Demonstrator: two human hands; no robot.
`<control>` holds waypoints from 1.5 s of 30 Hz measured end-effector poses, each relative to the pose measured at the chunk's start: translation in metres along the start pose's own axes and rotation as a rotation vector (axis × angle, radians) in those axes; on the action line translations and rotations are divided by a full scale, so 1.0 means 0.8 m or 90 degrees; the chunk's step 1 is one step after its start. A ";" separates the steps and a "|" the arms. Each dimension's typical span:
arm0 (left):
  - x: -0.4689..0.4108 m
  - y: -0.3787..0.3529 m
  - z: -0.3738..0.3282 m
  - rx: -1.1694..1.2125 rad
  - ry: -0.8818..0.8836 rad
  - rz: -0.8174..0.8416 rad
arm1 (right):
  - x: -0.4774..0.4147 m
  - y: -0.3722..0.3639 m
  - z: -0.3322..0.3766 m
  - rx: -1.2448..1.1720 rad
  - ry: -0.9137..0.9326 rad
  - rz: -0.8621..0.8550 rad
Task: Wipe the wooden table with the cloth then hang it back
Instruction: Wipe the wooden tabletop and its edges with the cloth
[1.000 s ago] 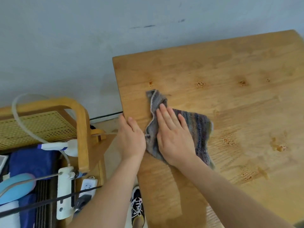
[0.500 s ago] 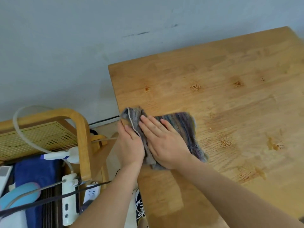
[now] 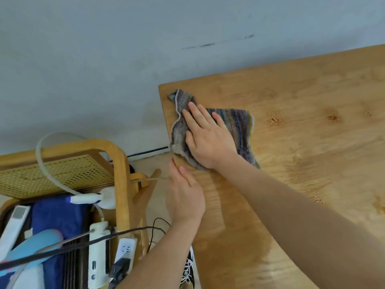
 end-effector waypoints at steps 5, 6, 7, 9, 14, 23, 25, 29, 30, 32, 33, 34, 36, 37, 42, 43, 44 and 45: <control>0.008 -0.002 0.008 0.013 -0.006 0.003 | 0.059 -0.007 -0.014 0.026 -0.017 -0.014; 0.006 -0.002 0.007 0.025 -0.006 0.005 | 0.073 -0.004 -0.028 0.027 -0.035 -0.018; 0.003 -0.002 0.007 0.036 -0.007 0.007 | 0.075 -0.001 -0.043 0.023 -0.066 -0.022; 0.000 -0.003 0.006 0.044 -0.015 0.006 | 0.053 0.007 -0.064 0.007 -0.159 -0.035; 0.002 -0.004 0.008 0.028 -0.013 0.004 | 0.044 0.001 -0.015 0.008 -0.102 -0.029; -0.001 -0.005 0.003 0.057 -0.037 -0.015 | 0.025 0.013 -0.068 0.016 -0.168 -0.024; -0.001 -0.007 0.005 0.058 -0.036 -0.026 | -0.003 0.005 -0.024 0.016 -0.104 -0.029; 0.003 -0.006 0.006 0.045 -0.034 -0.028 | -0.014 -0.007 0.018 0.005 0.057 0.011; 0.005 -0.004 0.005 0.047 -0.034 -0.022 | -0.012 -0.003 0.004 0.007 0.062 0.000; 0.006 -0.002 0.005 0.054 -0.031 -0.003 | -0.010 0.006 -0.042 0.023 -0.013 -0.041; 0.006 -0.001 0.005 0.055 -0.031 0.005 | -0.011 0.012 -0.071 0.025 -0.084 -0.050; 0.005 -0.001 0.004 0.048 -0.032 0.009 | -0.013 0.019 -0.096 0.019 -0.160 -0.049; 0.003 -0.002 0.005 0.028 -0.032 0.001 | -0.023 0.027 -0.109 -0.006 -0.276 -0.049; 0.002 -0.002 0.005 0.020 -0.028 -0.006 | -0.033 0.025 -0.092 -0.013 -0.294 -0.062; 0.007 -0.001 0.002 -0.030 -0.017 -0.011 | -0.059 -0.004 0.047 -0.014 -0.025 -0.014; 0.007 -0.001 0.001 -0.033 -0.012 -0.010 | -0.062 -0.005 0.050 -0.019 0.003 0.005; 0.006 -0.001 0.002 -0.034 -0.010 -0.007 | -0.066 -0.002 0.040 -0.026 0.025 0.012; 0.004 -0.002 0.002 -0.030 -0.012 -0.005 | -0.067 0.002 0.026 -0.026 0.038 0.008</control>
Point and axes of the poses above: each hand's wrist, its own x-axis away from the middle knuckle, its own y-axis out of the back of the hand, z = x × y, the point moved 1 cm from there along -x, towards the middle knuckle, and after that the axes turned 1 degree about z, right-handed, at the moved point
